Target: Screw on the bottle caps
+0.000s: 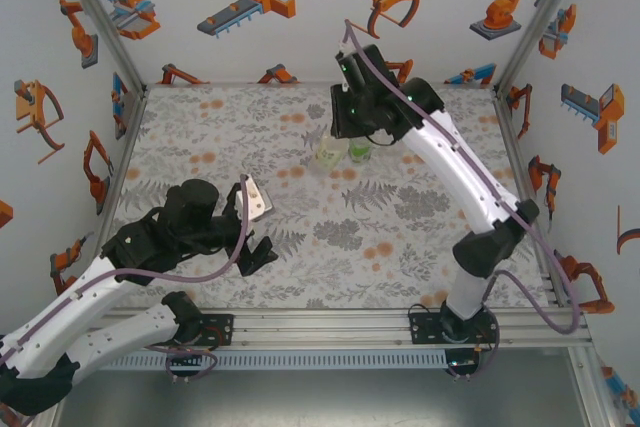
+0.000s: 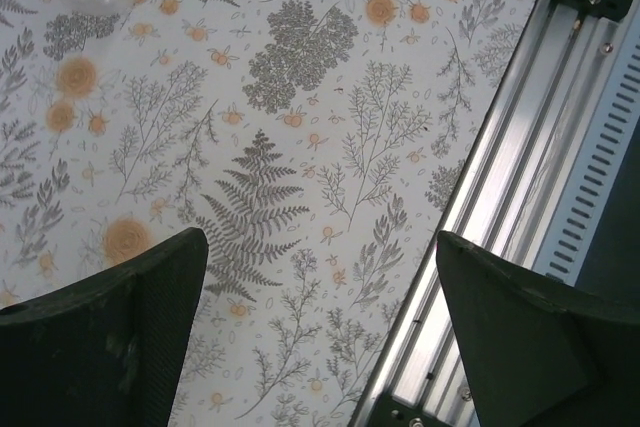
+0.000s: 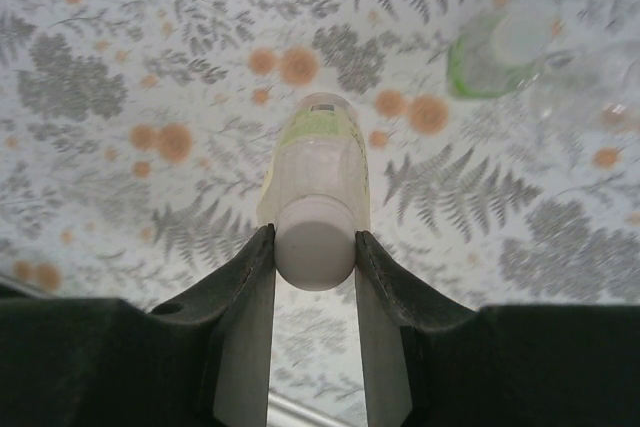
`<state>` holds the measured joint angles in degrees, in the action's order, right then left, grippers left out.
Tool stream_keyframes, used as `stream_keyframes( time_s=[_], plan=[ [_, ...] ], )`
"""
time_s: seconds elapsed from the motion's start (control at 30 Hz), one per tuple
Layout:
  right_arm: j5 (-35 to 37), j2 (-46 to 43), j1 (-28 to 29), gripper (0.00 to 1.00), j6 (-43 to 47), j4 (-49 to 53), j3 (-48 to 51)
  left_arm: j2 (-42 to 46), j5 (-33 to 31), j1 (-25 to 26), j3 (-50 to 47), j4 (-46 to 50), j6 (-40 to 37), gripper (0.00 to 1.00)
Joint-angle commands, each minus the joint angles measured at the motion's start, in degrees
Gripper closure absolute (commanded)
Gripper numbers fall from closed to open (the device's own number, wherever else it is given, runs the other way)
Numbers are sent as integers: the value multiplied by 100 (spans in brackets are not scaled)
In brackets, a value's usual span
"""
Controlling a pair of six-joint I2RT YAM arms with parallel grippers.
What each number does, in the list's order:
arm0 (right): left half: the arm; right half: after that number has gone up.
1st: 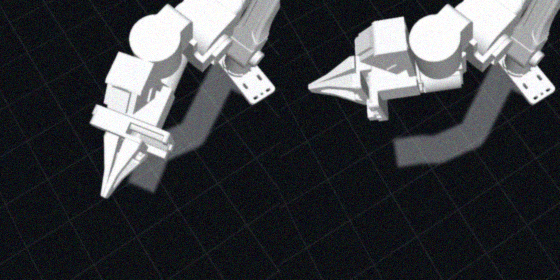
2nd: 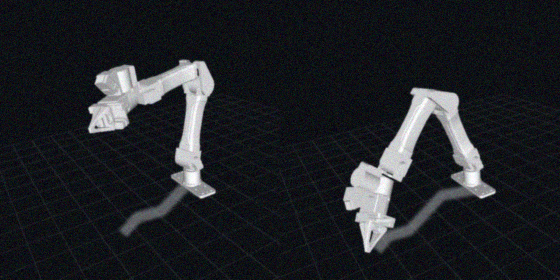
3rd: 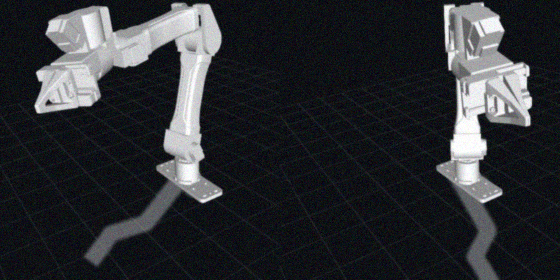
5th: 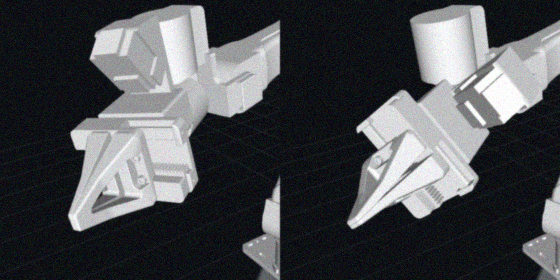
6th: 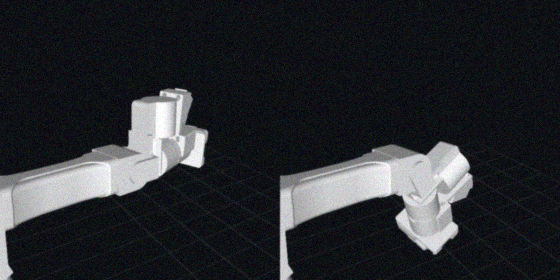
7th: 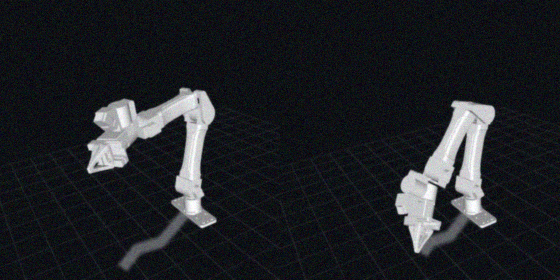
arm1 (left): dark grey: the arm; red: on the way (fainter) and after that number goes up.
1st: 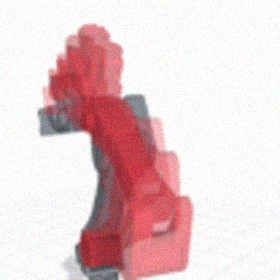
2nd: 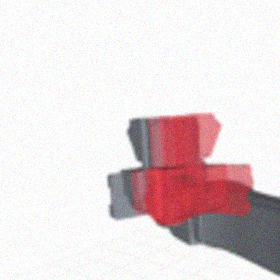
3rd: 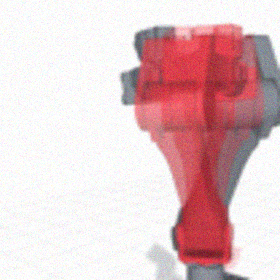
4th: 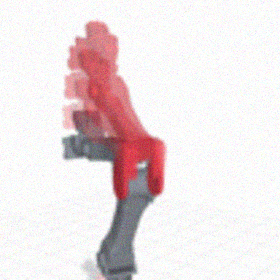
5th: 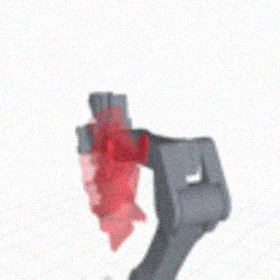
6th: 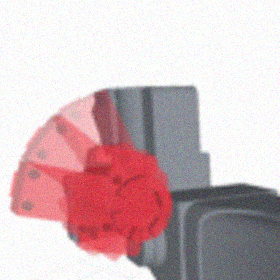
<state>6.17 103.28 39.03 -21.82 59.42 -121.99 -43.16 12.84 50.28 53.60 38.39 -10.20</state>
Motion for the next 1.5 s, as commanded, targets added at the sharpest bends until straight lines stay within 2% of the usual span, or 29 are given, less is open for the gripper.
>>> stream_keyframes(
  time_s=[0.0,0.2,0.33,0.5,0.7,0.8,0.93,1.17,1.3,1.47],
  plan=[
    [113,589,-254,100,1009,384,-705,96,-141,-1,-29,-68,632,15],
    [-405,1740,-677,100,1333,651,-1989,236,44,8,-248,-365,928,16],
    [-608,2190,-815,100,1411,616,-2273,223,65,8,-265,-407,976,17],
    [-462,2397,-835,98,1612,599,-2228,185,24,8,-245,-396,993,17],
    [-558,2402,-835,64,1624,538,-2044,158,7,8,-272,-436,1018,17],
    [-521,2368,-834,53,1625,480,-2088,141,-9,10,-280,-456,1012,17],
    [-459,2291,-833,46,1649,465,-2342,101,-90,8,-289,-512,1009,16],
    [-371,1704,-824,43,1577,632,-2390,10,-534,6,-342,-549,1046,13],
    [-92,1027,-835,37,1502,591,-1786,-8,-1099,-22,-475,-692,1045,7],
    [632,-23,-852,19,1489,382,-442,-108,-1591,-308,-656,-1014,1029,3]
  ],
)
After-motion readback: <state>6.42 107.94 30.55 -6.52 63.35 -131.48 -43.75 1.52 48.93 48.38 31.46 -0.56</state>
